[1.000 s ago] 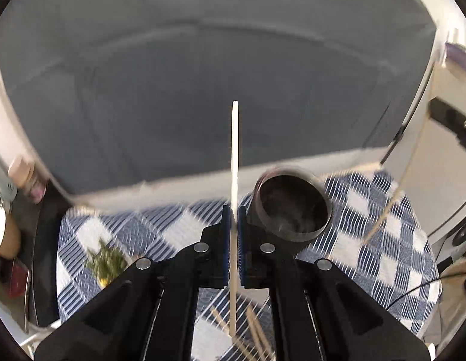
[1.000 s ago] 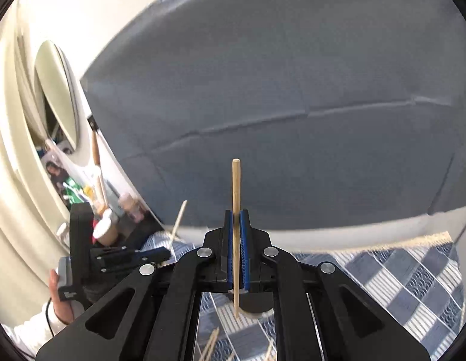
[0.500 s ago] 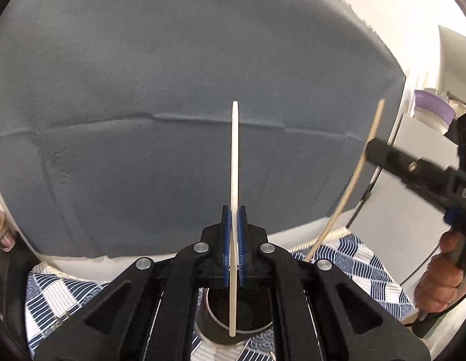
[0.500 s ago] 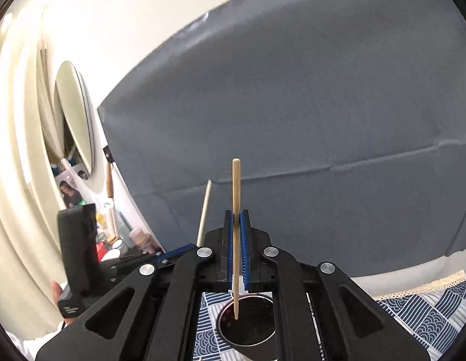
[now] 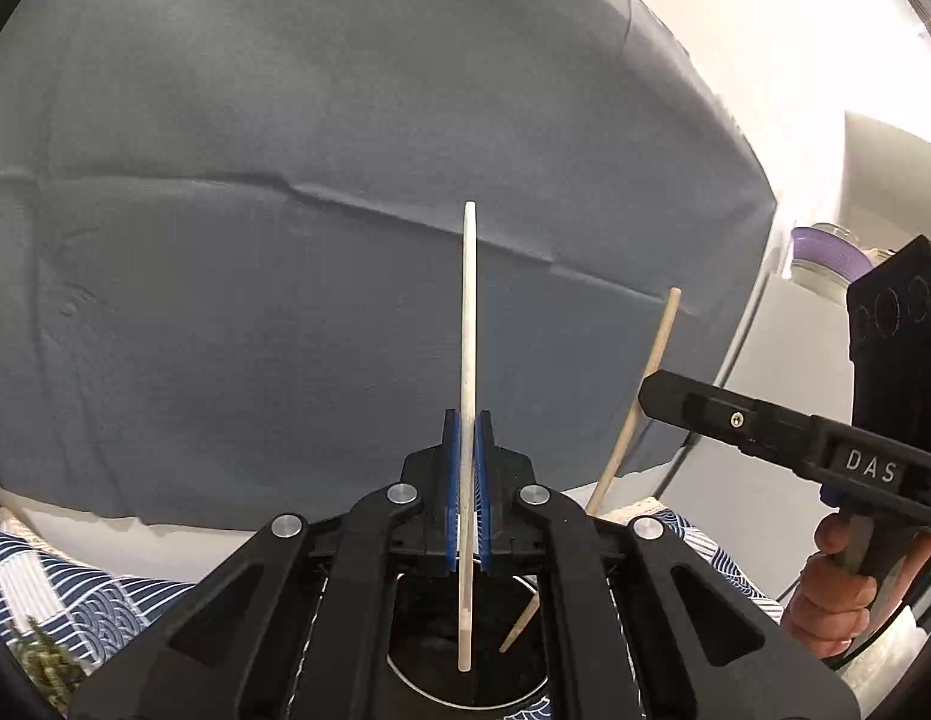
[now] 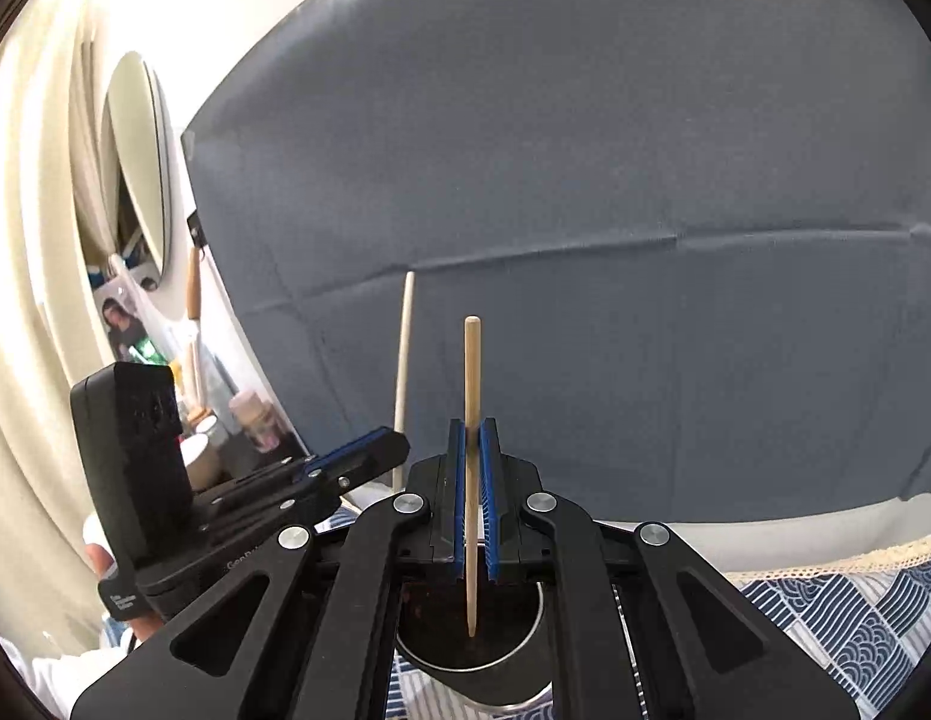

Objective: Organize utensils
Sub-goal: 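Open the left tool over the black cup while the right tool releases its stick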

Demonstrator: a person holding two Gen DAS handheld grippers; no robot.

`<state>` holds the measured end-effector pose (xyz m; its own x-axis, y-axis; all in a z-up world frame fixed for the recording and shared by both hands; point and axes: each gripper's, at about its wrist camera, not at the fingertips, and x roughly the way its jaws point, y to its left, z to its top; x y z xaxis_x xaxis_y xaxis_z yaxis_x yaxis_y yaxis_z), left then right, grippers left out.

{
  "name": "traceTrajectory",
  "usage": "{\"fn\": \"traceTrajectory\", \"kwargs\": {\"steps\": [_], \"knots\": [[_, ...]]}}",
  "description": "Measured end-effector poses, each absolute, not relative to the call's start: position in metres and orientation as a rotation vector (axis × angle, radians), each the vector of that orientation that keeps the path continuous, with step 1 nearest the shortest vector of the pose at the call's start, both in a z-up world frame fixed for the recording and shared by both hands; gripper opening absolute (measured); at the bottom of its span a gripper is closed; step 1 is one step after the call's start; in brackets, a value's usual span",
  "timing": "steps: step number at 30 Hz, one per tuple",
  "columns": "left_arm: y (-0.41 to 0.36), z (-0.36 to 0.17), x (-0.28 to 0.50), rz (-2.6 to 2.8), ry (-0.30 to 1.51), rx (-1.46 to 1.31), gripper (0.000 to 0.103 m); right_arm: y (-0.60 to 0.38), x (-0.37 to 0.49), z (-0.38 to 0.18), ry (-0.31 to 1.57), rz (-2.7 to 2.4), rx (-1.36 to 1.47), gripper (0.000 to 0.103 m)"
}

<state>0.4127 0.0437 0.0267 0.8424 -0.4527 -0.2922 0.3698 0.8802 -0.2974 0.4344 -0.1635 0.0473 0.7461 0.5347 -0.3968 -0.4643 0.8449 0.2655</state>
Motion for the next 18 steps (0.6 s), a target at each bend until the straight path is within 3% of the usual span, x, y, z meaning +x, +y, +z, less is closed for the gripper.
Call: {"fn": "traceTrajectory", "kwargs": {"steps": [5,6,7,8,9,10,11,15,18], "knots": [[0.042,0.011,0.414,-0.446,0.355,-0.243,0.005,-0.162,0.433,0.039,0.482,0.559,0.139,0.007],[0.042,0.009,0.413,-0.440,0.352,-0.248,0.011,-0.164,0.433,0.037,0.487,0.548,0.140,0.008],[0.042,0.010,0.412,-0.431,0.349,-0.249,0.018,-0.165,0.432,0.037,0.488,0.539,0.143,0.018],[0.042,0.011,0.411,-0.431,0.354,-0.249,0.036,-0.168,0.431,0.037,0.485,0.526,0.151,0.045],[0.042,0.012,0.410,-0.414,0.355,-0.240,0.050,-0.172,0.429,0.038,0.476,0.508,0.159,0.058],[0.043,0.014,0.408,-0.397,0.350,-0.230,0.052,-0.175,0.427,0.039,0.461,0.484,0.165,0.077],[0.043,0.017,0.407,-0.397,0.351,-0.228,0.053,-0.179,0.424,0.041,0.447,0.464,0.172,0.078],[0.047,0.027,0.402,-0.346,0.345,-0.233,0.083,-0.190,0.419,0.052,0.427,0.435,0.168,0.086],[0.053,0.032,0.398,-0.323,0.350,-0.228,0.091,-0.194,0.414,0.059,0.410,0.416,0.164,0.089]]}}
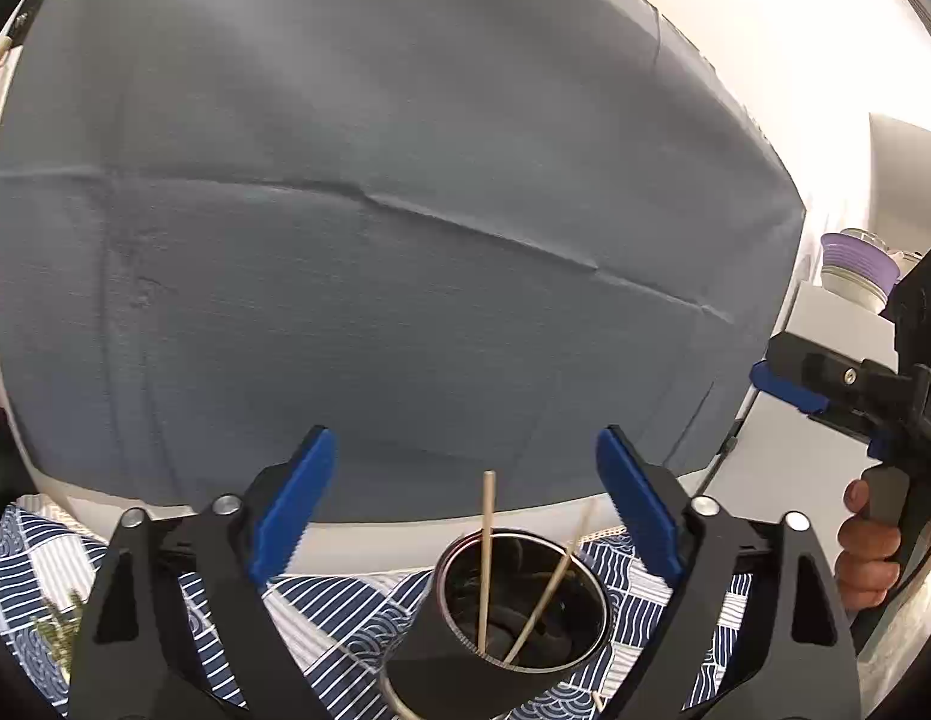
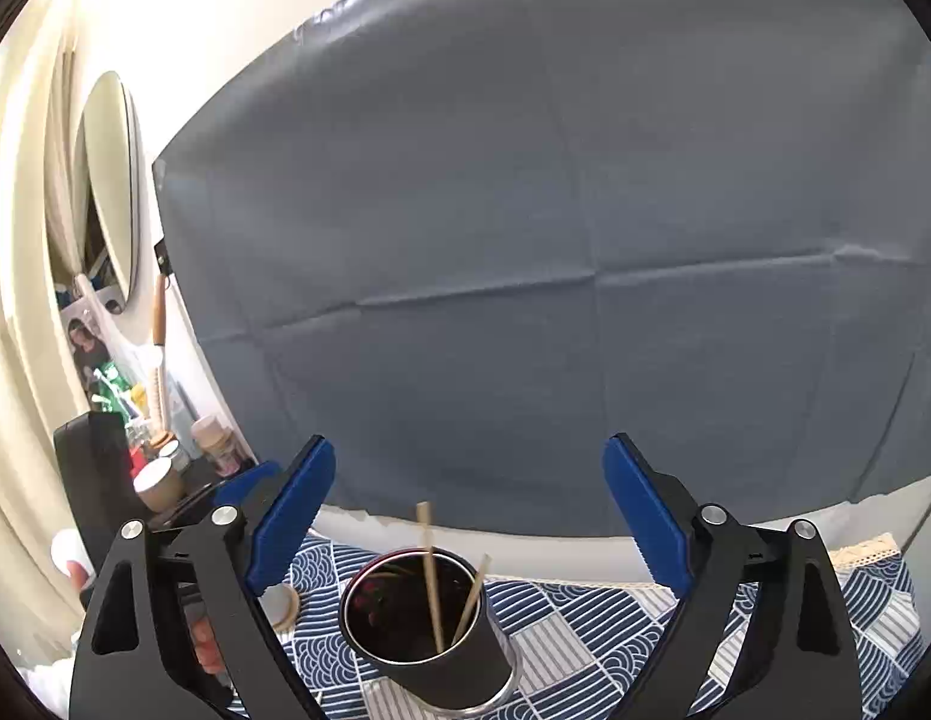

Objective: Organize utensils
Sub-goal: 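Open the left tool over the black cup while the right tool releases its stick, then move the left tool back to the sticks while the right tool returns too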

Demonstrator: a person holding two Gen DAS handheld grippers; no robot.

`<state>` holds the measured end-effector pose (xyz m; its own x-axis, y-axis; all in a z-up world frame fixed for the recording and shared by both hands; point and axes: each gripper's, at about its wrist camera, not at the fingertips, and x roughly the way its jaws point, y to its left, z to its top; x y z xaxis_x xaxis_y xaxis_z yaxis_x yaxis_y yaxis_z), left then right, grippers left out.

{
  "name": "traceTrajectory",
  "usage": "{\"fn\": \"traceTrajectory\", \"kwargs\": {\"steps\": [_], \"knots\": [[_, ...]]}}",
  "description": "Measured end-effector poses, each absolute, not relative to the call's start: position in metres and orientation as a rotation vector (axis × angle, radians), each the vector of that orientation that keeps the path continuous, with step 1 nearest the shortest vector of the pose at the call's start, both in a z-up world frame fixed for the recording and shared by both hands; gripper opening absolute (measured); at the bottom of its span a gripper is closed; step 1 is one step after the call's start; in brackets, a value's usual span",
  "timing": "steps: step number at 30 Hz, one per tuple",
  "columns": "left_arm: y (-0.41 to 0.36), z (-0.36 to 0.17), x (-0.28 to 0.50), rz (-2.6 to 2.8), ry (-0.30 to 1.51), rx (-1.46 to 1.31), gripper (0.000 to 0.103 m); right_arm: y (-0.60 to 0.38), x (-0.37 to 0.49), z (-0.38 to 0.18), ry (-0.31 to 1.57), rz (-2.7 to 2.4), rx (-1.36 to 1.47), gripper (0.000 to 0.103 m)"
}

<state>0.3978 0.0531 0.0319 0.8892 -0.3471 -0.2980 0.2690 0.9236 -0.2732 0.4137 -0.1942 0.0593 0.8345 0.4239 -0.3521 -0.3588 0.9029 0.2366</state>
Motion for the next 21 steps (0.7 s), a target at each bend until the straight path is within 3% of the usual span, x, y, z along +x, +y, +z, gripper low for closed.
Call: {"fn": "traceTrajectory", "kwargs": {"steps": [4,10,21], "knots": [[0.058,0.036,0.388,-0.290,0.358,-0.209,0.097,-0.197,0.406,0.063,0.411,0.394,0.174,0.095],[0.080,0.030,0.366,-0.270,0.391,-0.191,0.097,-0.199,0.386,0.057,0.370,0.394,0.208,0.095],[0.089,-0.003,0.346,-0.264,0.530,-0.124,0.097,-0.205,0.370,0.028,0.508,0.392,0.187,0.095]]}}
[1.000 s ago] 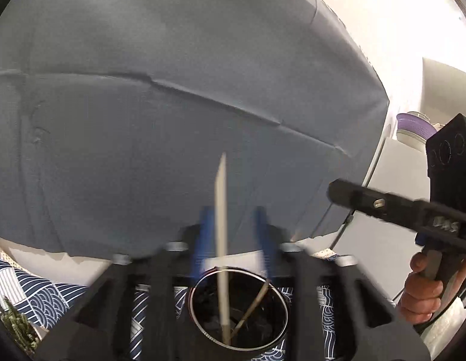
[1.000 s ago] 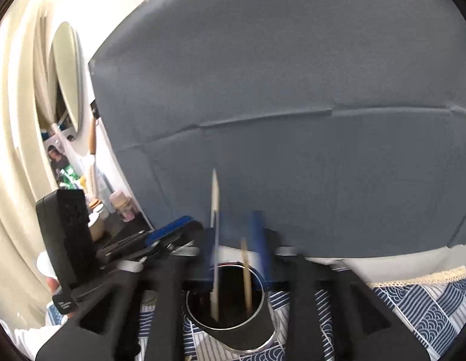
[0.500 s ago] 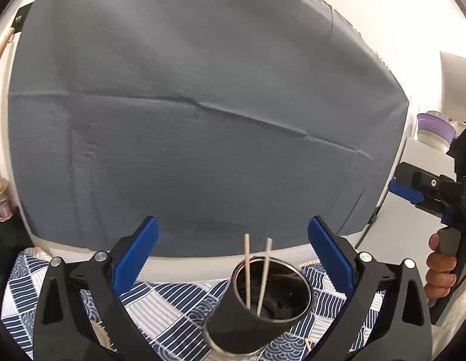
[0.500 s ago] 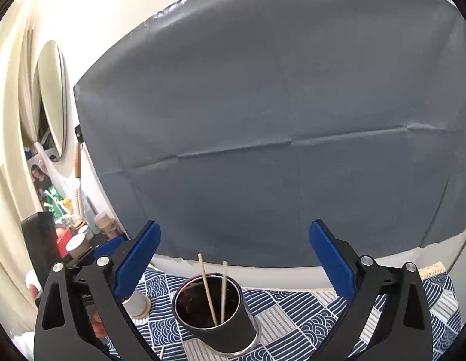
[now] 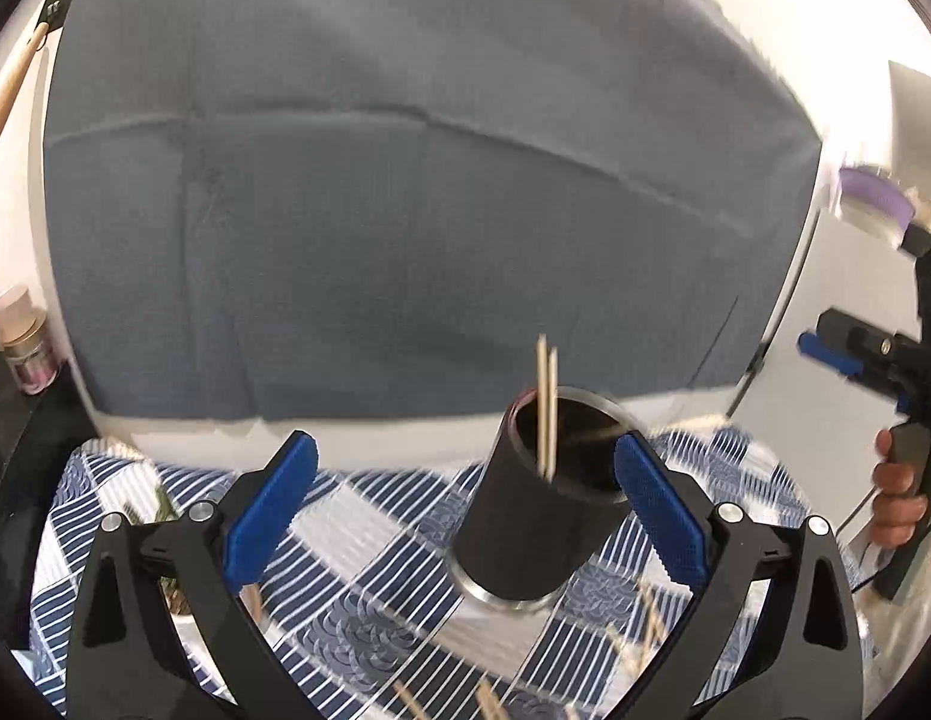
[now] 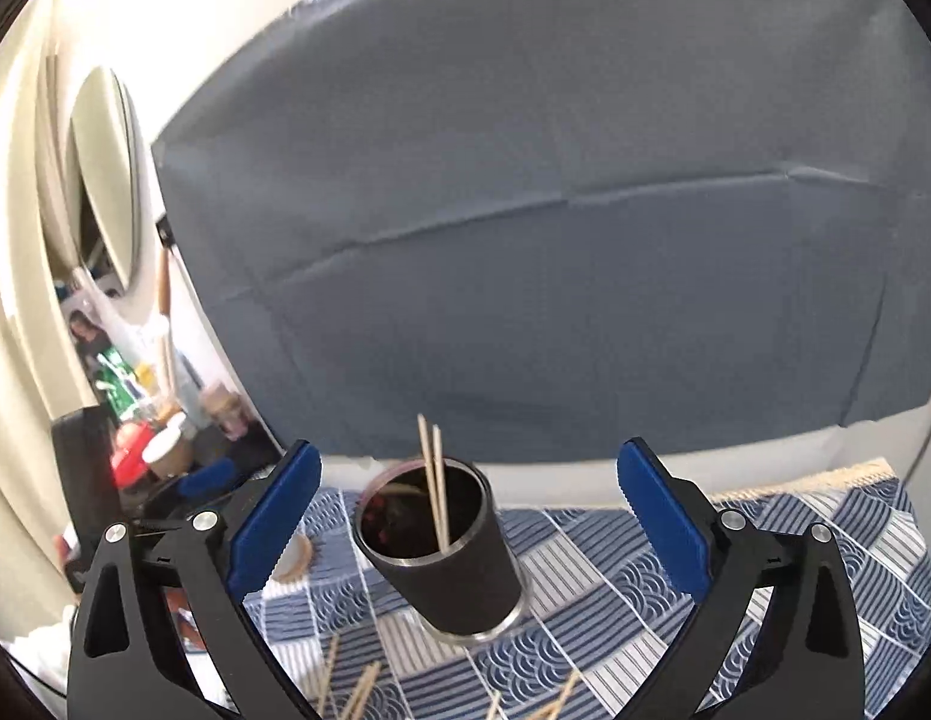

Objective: Organize utensils
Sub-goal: 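Move the left tool back to the sticks while the right tool returns too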

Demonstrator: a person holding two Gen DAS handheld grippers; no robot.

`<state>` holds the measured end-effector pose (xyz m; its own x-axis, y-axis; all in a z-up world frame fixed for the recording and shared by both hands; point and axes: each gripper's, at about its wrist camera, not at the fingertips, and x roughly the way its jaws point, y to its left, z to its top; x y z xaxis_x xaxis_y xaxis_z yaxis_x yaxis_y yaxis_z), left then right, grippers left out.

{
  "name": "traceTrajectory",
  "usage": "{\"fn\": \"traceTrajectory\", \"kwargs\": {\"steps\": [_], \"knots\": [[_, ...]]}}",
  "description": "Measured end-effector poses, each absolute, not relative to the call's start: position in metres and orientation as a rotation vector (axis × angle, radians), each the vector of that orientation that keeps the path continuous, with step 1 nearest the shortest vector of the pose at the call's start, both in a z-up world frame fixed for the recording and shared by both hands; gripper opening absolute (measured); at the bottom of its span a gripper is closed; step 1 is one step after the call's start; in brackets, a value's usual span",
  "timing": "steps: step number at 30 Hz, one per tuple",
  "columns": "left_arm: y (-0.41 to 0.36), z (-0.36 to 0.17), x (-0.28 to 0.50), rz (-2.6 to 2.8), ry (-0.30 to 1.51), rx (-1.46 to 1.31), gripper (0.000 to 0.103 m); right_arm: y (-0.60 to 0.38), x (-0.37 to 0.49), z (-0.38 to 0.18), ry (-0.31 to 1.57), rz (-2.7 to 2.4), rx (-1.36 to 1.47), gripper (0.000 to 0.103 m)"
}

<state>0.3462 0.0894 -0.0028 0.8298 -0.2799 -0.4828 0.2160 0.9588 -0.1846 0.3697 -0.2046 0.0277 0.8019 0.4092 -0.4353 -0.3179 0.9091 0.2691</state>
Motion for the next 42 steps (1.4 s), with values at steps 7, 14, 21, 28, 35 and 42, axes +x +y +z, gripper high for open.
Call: {"fn": "traceTrajectory", "kwargs": {"steps": [7,14,21,28,35,42], "knots": [[0.090,-0.051,0.331,-0.243,0.663,-0.111,0.097,-0.216,0.363,-0.015,0.627,0.320,0.156,0.095],[0.095,-0.100,0.324,-0.239,0.841,-0.211,0.097,-0.232,0.360,-0.063,0.758,0.264,0.169,0.095],[0.098,-0.132,0.319,-0.141,0.963,-0.210,0.097,-0.234,0.351,-0.104,0.886,0.232,0.118,0.095],[0.099,-0.158,0.314,-0.056,1.070,-0.156,0.097,-0.237,0.335,-0.154,1.051,0.150,0.131,0.094],[0.101,-0.167,0.310,-0.005,1.095,-0.144,0.097,-0.240,0.315,-0.181,1.118,0.091,0.119,0.093],[0.091,-0.172,0.316,0.084,1.124,-0.062,0.097,-0.236,0.307,-0.197,1.167,0.019,0.092,0.079]]}}
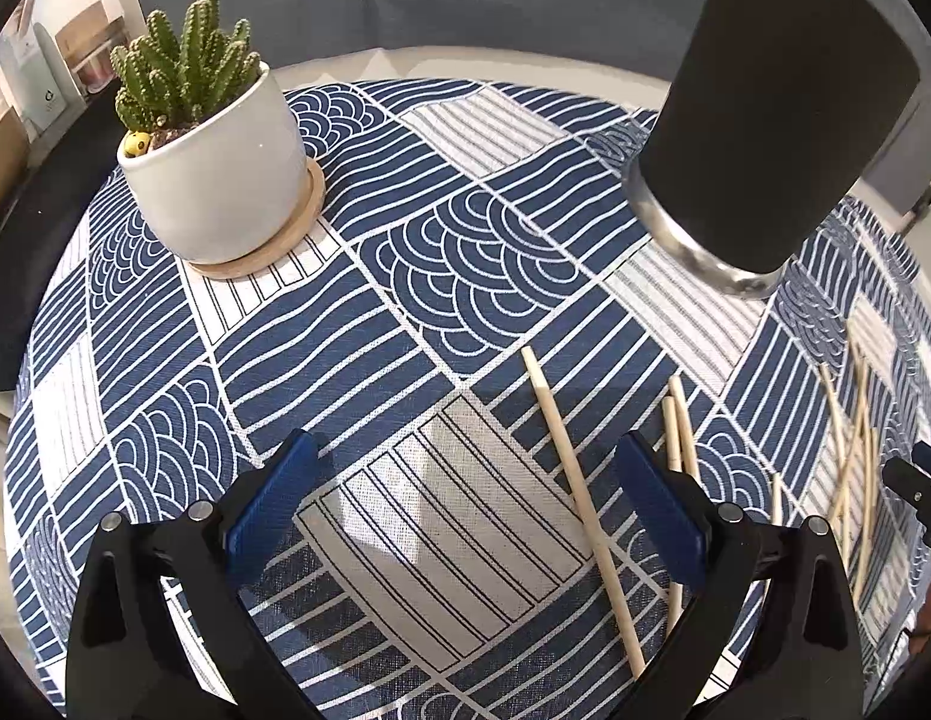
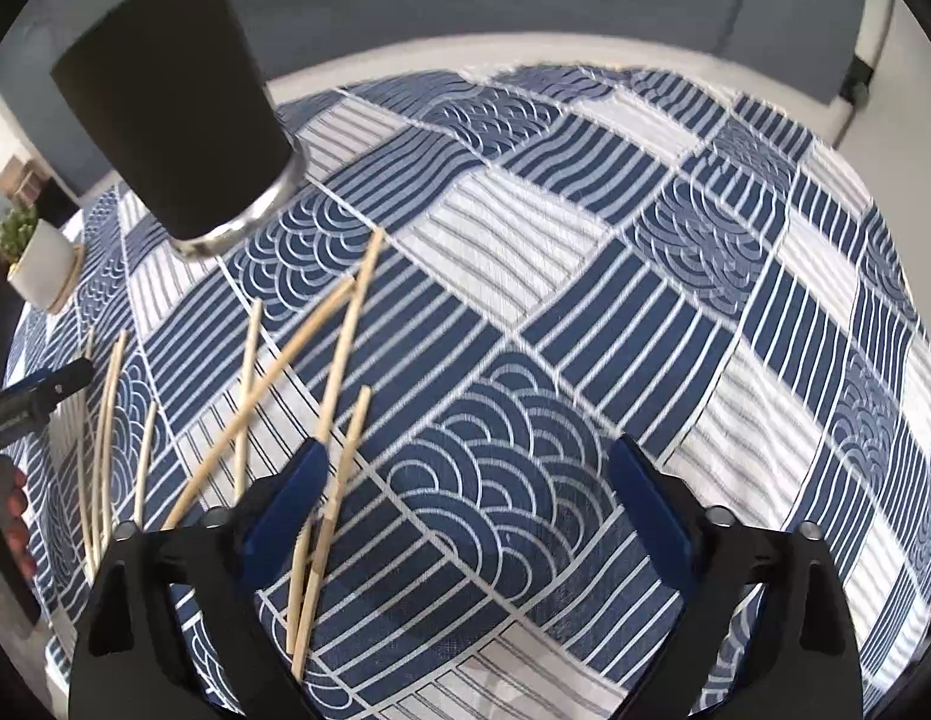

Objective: Organize utensils
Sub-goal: 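Move the left tool back to the sticks while the right tool returns too, then close the left tool on another stick while the right tool grips one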

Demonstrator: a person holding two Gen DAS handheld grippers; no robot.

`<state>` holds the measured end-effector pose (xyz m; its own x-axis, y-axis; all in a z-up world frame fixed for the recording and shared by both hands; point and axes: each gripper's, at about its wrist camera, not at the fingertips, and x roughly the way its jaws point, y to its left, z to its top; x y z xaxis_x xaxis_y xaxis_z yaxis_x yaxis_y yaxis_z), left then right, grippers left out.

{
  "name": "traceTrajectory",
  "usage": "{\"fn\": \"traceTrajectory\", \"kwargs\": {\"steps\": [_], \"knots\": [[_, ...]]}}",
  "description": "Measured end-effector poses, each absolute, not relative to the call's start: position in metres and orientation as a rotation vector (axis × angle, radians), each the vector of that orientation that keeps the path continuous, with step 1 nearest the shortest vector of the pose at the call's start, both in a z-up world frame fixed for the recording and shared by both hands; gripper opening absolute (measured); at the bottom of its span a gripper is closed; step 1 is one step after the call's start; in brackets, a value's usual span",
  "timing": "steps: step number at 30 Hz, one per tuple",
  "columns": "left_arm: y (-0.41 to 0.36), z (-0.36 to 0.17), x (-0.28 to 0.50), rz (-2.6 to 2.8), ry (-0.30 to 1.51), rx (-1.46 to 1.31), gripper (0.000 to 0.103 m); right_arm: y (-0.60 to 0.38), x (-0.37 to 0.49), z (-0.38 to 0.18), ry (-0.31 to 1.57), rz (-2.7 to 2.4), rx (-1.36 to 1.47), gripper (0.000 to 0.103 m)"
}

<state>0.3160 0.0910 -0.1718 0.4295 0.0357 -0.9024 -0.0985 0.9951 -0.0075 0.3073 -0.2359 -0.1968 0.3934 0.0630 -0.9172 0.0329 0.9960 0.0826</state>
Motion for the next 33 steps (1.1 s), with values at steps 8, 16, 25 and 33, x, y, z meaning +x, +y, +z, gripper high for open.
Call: {"fn": "traceTrajectory", "kwargs": {"steps": [8,16,25,33], "knots": [[0.092,-0.173,0.321,0.172,1.152,-0.079,0.099,-0.227,0.307,-0.198,1.201,-0.015,0.083,0.080],[0.096,-0.172,0.330,0.203,1.169,-0.102,0.094,-0.220,0.304,-0.191,1.220,-0.064,0.071,0.040],[0.115,-0.155,0.320,0.138,1.151,-0.070,0.019,-0.238,0.305,-0.188,1.237,-0.067,0.098,0.005],[0.129,-0.152,0.317,0.109,1.213,-0.234,0.004,-0.257,0.311,-0.177,1.214,-0.049,0.148,0.005]]}}
